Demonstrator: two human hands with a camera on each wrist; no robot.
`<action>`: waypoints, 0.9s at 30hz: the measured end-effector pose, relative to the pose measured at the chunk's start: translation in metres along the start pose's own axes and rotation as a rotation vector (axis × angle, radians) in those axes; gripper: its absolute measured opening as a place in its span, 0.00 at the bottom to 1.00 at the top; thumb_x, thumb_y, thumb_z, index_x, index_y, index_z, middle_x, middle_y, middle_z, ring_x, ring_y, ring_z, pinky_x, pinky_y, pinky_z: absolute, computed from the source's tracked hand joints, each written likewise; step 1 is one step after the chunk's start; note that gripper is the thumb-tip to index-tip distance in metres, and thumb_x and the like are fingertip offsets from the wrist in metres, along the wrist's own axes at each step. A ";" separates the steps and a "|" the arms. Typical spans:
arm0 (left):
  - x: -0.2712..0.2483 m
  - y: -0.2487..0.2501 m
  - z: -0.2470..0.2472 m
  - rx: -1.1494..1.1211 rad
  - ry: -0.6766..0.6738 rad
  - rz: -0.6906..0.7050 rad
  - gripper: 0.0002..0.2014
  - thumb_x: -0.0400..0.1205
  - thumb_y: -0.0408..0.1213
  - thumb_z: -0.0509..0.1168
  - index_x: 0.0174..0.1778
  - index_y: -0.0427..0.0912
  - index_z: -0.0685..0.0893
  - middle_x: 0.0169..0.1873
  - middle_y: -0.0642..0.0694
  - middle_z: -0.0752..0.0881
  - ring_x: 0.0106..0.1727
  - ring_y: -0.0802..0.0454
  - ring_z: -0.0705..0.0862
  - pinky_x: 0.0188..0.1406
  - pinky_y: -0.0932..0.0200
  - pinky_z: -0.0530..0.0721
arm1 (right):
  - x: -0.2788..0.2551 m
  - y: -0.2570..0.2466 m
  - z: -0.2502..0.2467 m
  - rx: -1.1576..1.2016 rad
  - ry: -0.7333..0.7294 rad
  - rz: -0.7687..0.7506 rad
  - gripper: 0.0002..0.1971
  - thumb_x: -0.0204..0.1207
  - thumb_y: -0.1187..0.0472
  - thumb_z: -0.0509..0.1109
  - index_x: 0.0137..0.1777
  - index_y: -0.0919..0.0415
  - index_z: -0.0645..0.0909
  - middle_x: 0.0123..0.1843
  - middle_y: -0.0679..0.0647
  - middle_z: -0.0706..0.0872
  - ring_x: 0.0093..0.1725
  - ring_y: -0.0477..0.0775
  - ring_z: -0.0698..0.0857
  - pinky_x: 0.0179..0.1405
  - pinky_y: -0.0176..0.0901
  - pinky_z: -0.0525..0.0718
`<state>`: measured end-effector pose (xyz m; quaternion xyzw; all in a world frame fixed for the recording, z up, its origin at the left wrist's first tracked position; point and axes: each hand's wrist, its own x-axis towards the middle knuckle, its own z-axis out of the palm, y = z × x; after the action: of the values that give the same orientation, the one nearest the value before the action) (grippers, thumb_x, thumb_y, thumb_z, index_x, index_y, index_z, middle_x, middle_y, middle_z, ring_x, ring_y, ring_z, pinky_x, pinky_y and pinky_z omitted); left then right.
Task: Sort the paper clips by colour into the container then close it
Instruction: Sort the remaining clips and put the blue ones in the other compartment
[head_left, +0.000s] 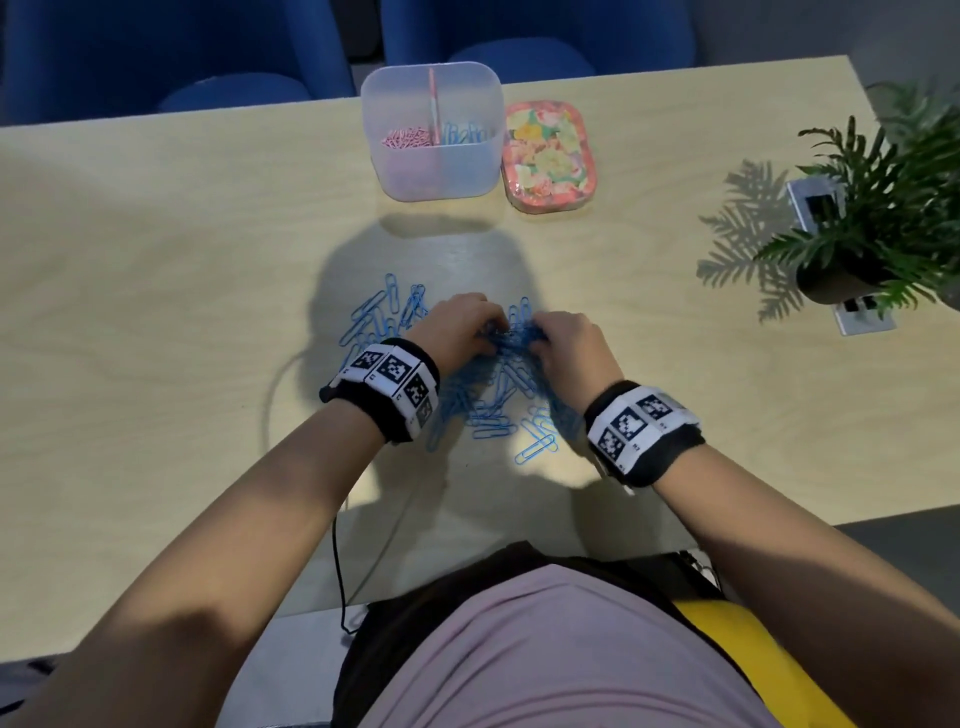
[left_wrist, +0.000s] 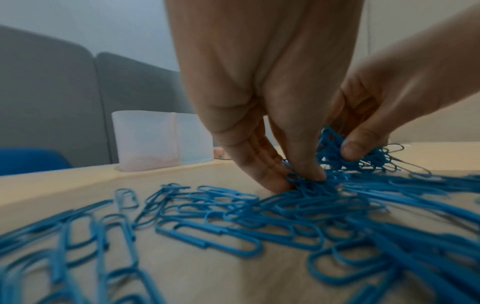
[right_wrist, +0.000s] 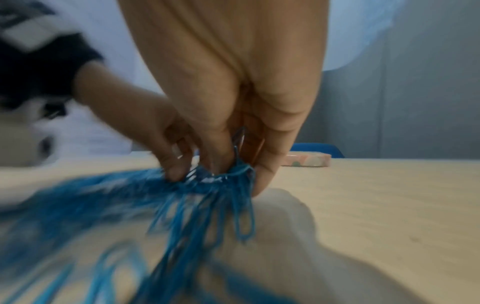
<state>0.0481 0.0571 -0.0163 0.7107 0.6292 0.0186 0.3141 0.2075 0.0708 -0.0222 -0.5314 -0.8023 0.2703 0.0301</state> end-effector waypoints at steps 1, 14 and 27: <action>-0.001 -0.003 -0.001 -0.041 0.013 -0.010 0.13 0.77 0.32 0.68 0.58 0.40 0.84 0.54 0.38 0.82 0.55 0.40 0.82 0.57 0.52 0.76 | 0.005 0.002 -0.006 0.062 0.036 0.014 0.09 0.70 0.69 0.66 0.48 0.69 0.83 0.48 0.70 0.87 0.51 0.71 0.83 0.49 0.55 0.79; -0.008 -0.027 -0.011 -0.397 0.146 -0.147 0.07 0.73 0.29 0.72 0.47 0.37 0.90 0.41 0.37 0.90 0.29 0.57 0.77 0.29 0.69 0.72 | 0.184 -0.045 -0.098 0.500 0.046 0.182 0.13 0.67 0.64 0.76 0.27 0.56 0.74 0.36 0.58 0.81 0.38 0.56 0.83 0.48 0.54 0.89; 0.045 -0.039 -0.104 -0.518 0.613 -0.213 0.08 0.75 0.29 0.70 0.48 0.36 0.89 0.37 0.45 0.86 0.28 0.65 0.81 0.37 0.71 0.81 | 0.234 -0.071 -0.111 0.378 0.084 0.184 0.09 0.73 0.67 0.62 0.31 0.61 0.72 0.35 0.57 0.77 0.44 0.57 0.79 0.37 0.34 0.84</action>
<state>-0.0204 0.1424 0.0322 0.5005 0.7381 0.3547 0.2808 0.0843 0.2980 0.0496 -0.5982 -0.6833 0.3952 0.1378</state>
